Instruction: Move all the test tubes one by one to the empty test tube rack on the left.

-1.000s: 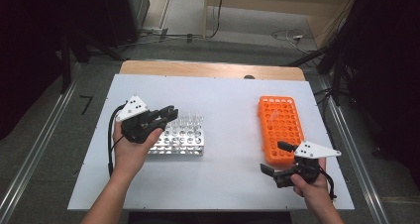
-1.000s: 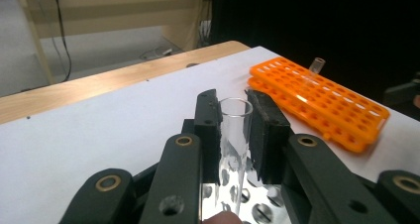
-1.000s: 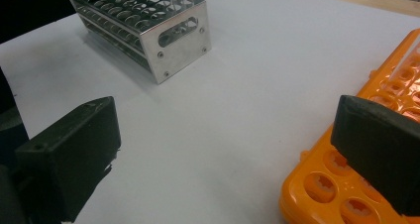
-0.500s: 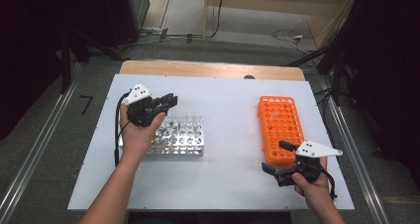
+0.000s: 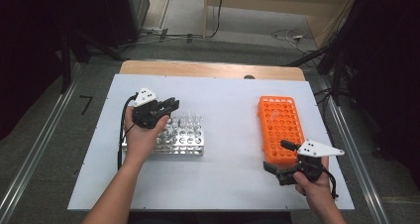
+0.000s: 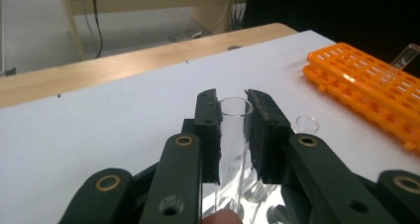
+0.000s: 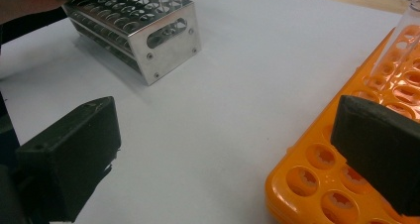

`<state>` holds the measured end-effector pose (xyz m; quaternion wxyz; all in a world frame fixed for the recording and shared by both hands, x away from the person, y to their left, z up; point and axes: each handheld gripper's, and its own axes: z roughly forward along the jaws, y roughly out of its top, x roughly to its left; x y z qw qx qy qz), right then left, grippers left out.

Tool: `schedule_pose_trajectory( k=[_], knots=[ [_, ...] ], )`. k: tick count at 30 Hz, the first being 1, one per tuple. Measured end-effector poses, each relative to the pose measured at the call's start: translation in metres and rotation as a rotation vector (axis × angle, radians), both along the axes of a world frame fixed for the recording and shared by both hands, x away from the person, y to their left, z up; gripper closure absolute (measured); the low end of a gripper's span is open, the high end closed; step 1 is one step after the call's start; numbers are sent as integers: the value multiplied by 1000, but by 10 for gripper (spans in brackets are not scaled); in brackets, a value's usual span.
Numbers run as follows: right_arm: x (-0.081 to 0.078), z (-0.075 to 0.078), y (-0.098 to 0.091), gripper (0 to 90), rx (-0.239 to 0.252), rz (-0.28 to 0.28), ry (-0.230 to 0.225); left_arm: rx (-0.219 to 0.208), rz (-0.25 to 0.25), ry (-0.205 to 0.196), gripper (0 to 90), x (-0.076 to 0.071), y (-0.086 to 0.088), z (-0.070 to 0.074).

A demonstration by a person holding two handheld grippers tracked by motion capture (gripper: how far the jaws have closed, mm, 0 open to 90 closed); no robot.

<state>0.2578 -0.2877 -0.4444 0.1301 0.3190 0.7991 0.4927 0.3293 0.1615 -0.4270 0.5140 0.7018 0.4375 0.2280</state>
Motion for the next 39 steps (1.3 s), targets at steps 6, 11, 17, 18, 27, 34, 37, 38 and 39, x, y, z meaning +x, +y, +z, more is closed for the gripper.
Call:
schedule_pose_trajectory(
  k=[6, 11, 17, 18, 27, 34, 37, 38, 39],
  knots=[
    [0, 0, -1, 0, -2, -7, -3, 16, 0, 7, 759, -3, -1, -3],
    [1, 1, -3, 0, -4, -12, -4, 19, -2, 28, 755, -5, 0, -6],
    [3, 0, -6, 0, -7, -27, -3, 26, -6, 69, 718, -9, 0, -9],
    [3, 0, -6, 0, -9, -30, -4, 25, -1, 70, 701, -10, 0, -9],
    [5, 0, -7, 0, -5, -36, -3, -24, -4, 39, 444, -25, 6, -7],
    [9, 0, -8, 0, -2, -42, 3, -67, -32, 27, 172, -46, 7, -3],
    [10, 1, -8, 0, 4, -45, 6, -79, -46, 23, 96, -56, 5, -2],
    [11, 1, -9, 0, 5, -46, 7, -87, -56, 21, 77, -60, 4, -2],
    [11, 1, -9, 0, 6, -46, 6, -84, -60, 18, 65, -63, 3, -1]
  ],
)
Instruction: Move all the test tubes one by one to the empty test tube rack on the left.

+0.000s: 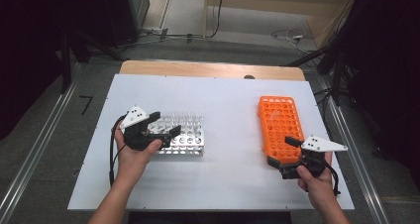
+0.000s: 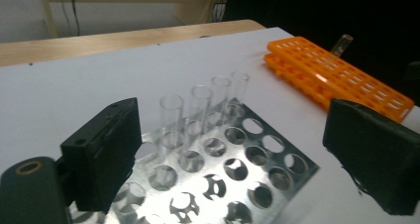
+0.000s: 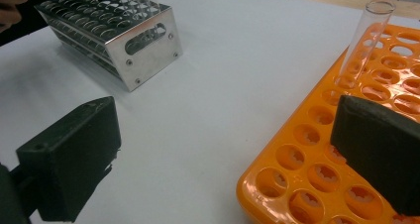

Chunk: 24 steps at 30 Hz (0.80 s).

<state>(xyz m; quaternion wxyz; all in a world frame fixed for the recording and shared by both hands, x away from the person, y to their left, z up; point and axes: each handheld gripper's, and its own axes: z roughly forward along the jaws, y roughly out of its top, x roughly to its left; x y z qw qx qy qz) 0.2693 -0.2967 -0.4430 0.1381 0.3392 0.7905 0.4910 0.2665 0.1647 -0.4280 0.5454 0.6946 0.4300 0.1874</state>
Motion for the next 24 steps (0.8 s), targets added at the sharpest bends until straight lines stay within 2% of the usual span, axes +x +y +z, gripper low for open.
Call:
schedule_pose_trajectory(
  k=[4, 7, 12, 18, 24],
  knots=[
    [2, 1, -2, 0, 2, -8, 2, -15, -25, -16, 4, -13, -5, 4],
    [5, 2, -3, 0, 1, -17, 4, -15, -46, -36, 0, -22, -8, 6],
    [12, 4, -5, 0, 0, -37, 5, -36, -70, -50, 0, -36, -11, 6],
    [26, 7, -7, 0, 10, -67, 16, -32, -90, -49, 0, -47, -14, 2],
    [43, 9, -8, 0, -2, -93, 26, -22, -90, -35, 0, -53, -14, -5]
  ],
)
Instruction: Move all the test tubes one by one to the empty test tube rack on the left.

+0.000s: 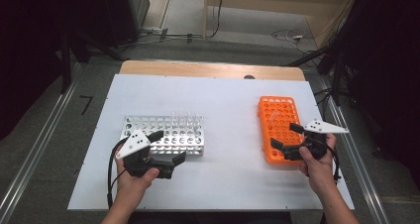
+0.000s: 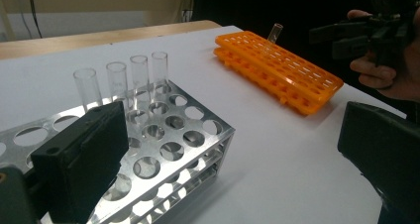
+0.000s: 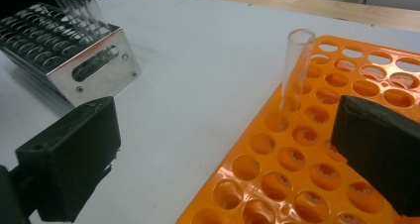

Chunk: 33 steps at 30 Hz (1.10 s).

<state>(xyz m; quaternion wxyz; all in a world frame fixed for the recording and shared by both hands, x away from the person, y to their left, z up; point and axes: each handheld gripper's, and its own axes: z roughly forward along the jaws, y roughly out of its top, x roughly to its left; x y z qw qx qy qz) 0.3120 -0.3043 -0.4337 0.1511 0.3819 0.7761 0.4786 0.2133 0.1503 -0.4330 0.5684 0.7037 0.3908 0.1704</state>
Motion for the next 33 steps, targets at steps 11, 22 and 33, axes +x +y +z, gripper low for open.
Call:
schedule_pose_trajectory(
  k=[11, 22, 33],
  knots=[
    [37, -3, 12, 51, -27, -50, 30, -27, -12, 34, 0, -5, 3, -6],
    [65, -18, 22, 388, -128, -147, 103, -22, -15, 37, 0, -4, 1, -8],
    [73, -24, 27, 700, -182, -183, 109, -17, -20, 36, 0, -5, 1, -9]
  ],
)
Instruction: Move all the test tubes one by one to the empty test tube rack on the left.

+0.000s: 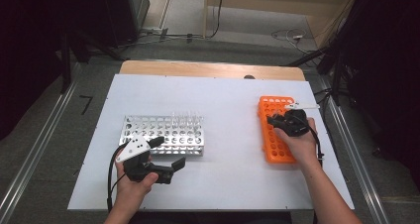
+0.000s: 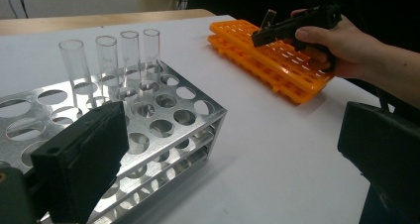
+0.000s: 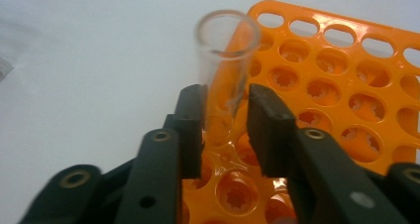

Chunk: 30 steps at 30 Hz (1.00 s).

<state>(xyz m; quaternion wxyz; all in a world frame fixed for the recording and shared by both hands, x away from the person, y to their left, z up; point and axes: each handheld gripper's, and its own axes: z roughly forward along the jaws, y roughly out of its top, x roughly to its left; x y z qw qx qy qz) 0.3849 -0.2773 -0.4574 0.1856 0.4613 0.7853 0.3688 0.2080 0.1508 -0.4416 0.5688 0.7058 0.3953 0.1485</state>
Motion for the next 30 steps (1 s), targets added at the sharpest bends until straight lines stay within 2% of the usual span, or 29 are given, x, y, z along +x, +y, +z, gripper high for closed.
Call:
schedule_pose_trajectory(
  k=[1, 5, 9, 13, 18, 23, 30],
  knots=[
    [0, 0, 1, 730, -1, 10, -2, 0, 0, 0, 0, 0, 0, 0],
    [-2, 0, 2, 736, -7, 10, -22, 0, -3, -2, 0, 0, 0, 1],
    [-7, 5, -2, 737, 40, -1, -60, -4, 1, -9, 0, 0, 0, 3],
    [-16, 17, -8, 738, 78, 3, -128, -7, 7, -14, 0, 0, 1, 4],
    [-33, 32, -12, 738, 113, 38, -178, -5, 3, -20, 0, -1, -2, 6],
    [-52, 36, -9, 738, 131, 88, -184, -3, -4, -20, 0, 0, -5, 7],
    [-78, 32, 1, 738, 165, 162, -177, -2, -18, -21, 0, 0, -12, 7]
  ],
)
